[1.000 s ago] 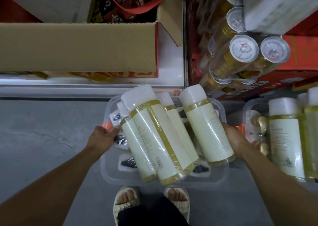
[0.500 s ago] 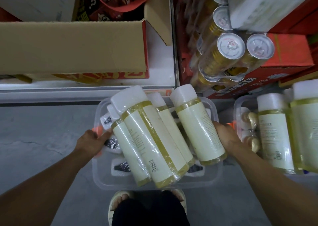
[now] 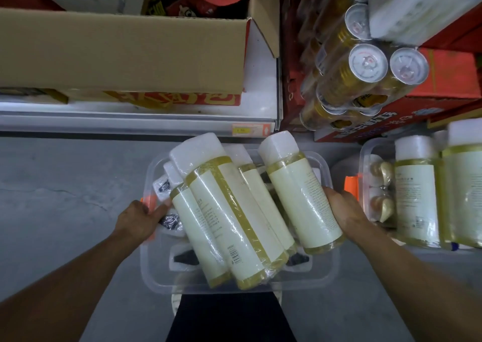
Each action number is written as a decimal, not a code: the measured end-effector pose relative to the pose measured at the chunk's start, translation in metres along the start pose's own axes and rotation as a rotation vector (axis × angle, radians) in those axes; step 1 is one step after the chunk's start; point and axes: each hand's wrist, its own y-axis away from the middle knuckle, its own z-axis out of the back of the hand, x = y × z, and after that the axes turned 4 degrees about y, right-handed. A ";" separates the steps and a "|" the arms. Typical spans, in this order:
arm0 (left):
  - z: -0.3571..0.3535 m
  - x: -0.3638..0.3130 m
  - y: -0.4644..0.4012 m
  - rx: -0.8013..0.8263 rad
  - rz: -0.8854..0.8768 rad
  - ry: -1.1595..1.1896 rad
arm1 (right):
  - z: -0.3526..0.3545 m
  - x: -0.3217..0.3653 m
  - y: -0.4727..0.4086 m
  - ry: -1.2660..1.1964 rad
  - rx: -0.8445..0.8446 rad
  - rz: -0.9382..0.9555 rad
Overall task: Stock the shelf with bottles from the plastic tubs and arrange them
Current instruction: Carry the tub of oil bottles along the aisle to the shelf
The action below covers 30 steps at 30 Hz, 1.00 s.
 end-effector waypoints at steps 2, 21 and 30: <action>0.007 0.007 0.012 -0.004 0.015 0.004 | -0.001 0.002 0.012 0.051 -0.011 0.005; 0.169 0.081 0.225 -0.147 0.155 0.259 | 0.031 0.119 0.237 0.254 0.073 0.233; 0.258 0.150 0.307 -0.223 0.248 0.475 | 0.005 0.195 0.366 0.383 0.125 0.410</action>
